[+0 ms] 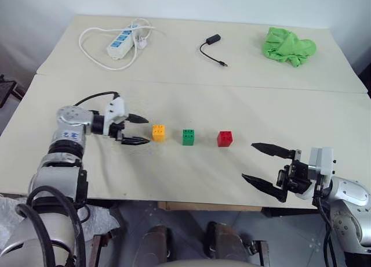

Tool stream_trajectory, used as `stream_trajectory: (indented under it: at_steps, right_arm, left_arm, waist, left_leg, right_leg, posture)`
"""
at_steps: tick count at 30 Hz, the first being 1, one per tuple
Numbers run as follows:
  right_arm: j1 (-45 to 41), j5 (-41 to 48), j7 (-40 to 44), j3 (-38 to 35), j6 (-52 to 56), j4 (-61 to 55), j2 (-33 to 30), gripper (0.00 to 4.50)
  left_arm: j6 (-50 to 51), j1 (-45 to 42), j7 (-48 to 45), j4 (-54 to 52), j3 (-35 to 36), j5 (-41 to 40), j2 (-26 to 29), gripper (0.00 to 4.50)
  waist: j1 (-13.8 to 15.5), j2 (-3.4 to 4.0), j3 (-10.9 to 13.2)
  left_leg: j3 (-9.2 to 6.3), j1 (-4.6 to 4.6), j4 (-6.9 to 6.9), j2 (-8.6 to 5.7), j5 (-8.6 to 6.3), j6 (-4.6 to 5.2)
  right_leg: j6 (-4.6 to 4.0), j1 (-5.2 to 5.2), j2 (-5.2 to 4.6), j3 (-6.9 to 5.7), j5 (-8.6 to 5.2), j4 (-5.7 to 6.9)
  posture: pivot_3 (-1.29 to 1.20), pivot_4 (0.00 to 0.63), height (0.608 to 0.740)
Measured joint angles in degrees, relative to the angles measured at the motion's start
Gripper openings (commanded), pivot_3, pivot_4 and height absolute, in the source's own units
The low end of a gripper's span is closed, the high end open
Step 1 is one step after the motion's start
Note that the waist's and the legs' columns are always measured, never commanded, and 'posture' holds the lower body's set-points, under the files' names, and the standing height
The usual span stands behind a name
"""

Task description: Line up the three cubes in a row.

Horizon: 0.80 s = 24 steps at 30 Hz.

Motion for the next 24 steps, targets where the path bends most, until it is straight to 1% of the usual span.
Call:
stream_trajectory:
  at_steps: [2, 4, 5, 7, 9, 12, 14, 16, 19, 24]
  right_arm:
    - [-0.59, 1.17, 1.13, -1.23, 1.25, 1.56, -1.85, 4.5]
    - [-2.43, 1.56, 1.82, -3.0, 0.96, 4.13, -2.33, 4.5]
    - [-3.07, 1.45, 2.18, -3.7, 0.45, 5.42, -2.53, 4.5]
    - [-3.84, 1.13, 3.39, -4.46, -0.64, 7.29, -3.27, 4.5]
    - [-5.13, 0.52, 5.89, -4.67, -2.35, 10.07, -4.01, 4.5]
    - [-7.36, 0.19, 9.53, -4.9, -3.99, 15.72, -4.45, 4.5]
    - [-9.08, 0.01, 11.74, -4.87, -5.24, 19.28, -4.59, 4.5]
    - [-11.22, -0.51, 14.83, -4.65, -7.31, 23.58, -4.59, 4.5]
    - [-12.73, -1.02, 17.0, -3.94, -8.68, 26.57, -4.56, 4.5]
    - [-13.17, -1.5, 18.4, -3.32, -8.75, 28.2, -4.4, 4.5]
  left_arm:
    - [2.35, 6.06, -0.04, -5.59, 2.73, -3.47, 3.67, 4.43]
    - [5.78, 13.93, -0.03, -15.4, 5.63, -7.95, 6.24, 4.43]
    - [7.88, 17.2, -0.01, -19.77, 6.68, -9.84, 7.06, 4.43]
    - [12.31, 23.02, 0.05, -28.02, 8.62, -13.47, 8.46, 4.43]
    - [18.2, 31.57, 0.88, -38.35, 12.65, -18.03, 10.36, 4.43]
    - [23.19, 38.39, 5.76, -46.83, 18.45, -22.39, 10.69, 4.43]
    - [24.73, 40.71, 9.37, -49.86, 20.76, -23.11, 10.7, 4.43]
    - [24.15, 42.49, 12.06, -51.63, 21.99, -23.11, 10.45, 4.43]
    - [21.71, 44.13, 12.89, -53.13, 22.28, -23.22, 9.49, 4.43]
    - [18.2, 46.42, 14.3, -54.48, 21.97, -22.75, 9.13, 4.43]
  waist:
    - [-0.74, 0.0, 0.0]
    - [-0.99, 0.0, 0.0]
    - [-0.87, 0.0, 0.0]
    - [-0.7, 0.01, 0.01]
    - [-0.71, 0.02, 0.01]
    - [-0.29, 0.02, 0.01]
    - [-0.17, 0.02, 0.01]
    - [-0.13, 0.05, 0.02]
    - [-0.24, 0.07, 0.03]
    - [-0.62, 0.08, 0.03]
  left_leg:
    - [-0.05, 0.01, 0.0, 0.04, 0.0, 0.0]
    - [-0.24, 0.04, -0.01, 0.11, 0.0, 0.0]
    - [-0.52, 0.05, -0.01, 0.21, 0.0, 0.0]
    - [-0.57, 0.05, 0.01, 0.23, 0.0, 0.0]
    - [-0.62, 0.07, 0.01, 0.27, 0.0, 0.0]
    - [-0.66, 0.08, 0.08, 0.26, 0.0, 0.01]
    - [-0.65, 0.13, 0.08, 0.26, 0.0, 0.02]
    - [-0.65, 0.14, 0.08, 0.26, 0.0, 0.02]
    - [-0.63, 0.13, 0.08, 0.26, 0.0, 0.01]
    - [-0.63, 0.12, 0.07, 0.25, 0.0, 0.0]
  right_leg:
    - [0.0, 0.0, 0.0, 0.0, 0.0, 0.01]
    - [0.0, 0.0, -0.01, 0.05, 0.0, 0.01]
    - [0.0, 0.02, -0.03, 0.05, 0.0, 0.04]
    - [-0.01, 0.03, -0.04, 0.04, 0.0, 0.04]
    - [-0.01, 0.07, -0.09, 0.05, 0.0, 0.05]
    - [-0.01, 0.13, -0.11, 0.03, 0.01, 0.05]
    - [-0.03, 0.16, -0.12, 0.04, 0.02, 0.06]
    - [-0.04, 0.17, -0.12, 0.04, 0.03, 0.08]
    - [-0.04, 0.14, -0.12, 0.04, 0.03, 0.07]
    - [-0.04, 0.14, -0.12, 0.02, 0.03, 0.06]
  posture:
    - [0.0, 0.15, 0.74]
    - [0.0, 0.15, 0.74]
    - [0.0, 0.15, 0.74]
    - [0.0, 0.15, 0.74]
    - [0.0, 0.15, 0.74]
    - [0.0, 0.15, 0.74]
    - [0.0, 0.15, 0.74]
    - [0.0, 0.15, 0.74]
    - [0.0, 0.15, 0.74]
    - [0.0, 0.15, 0.74]
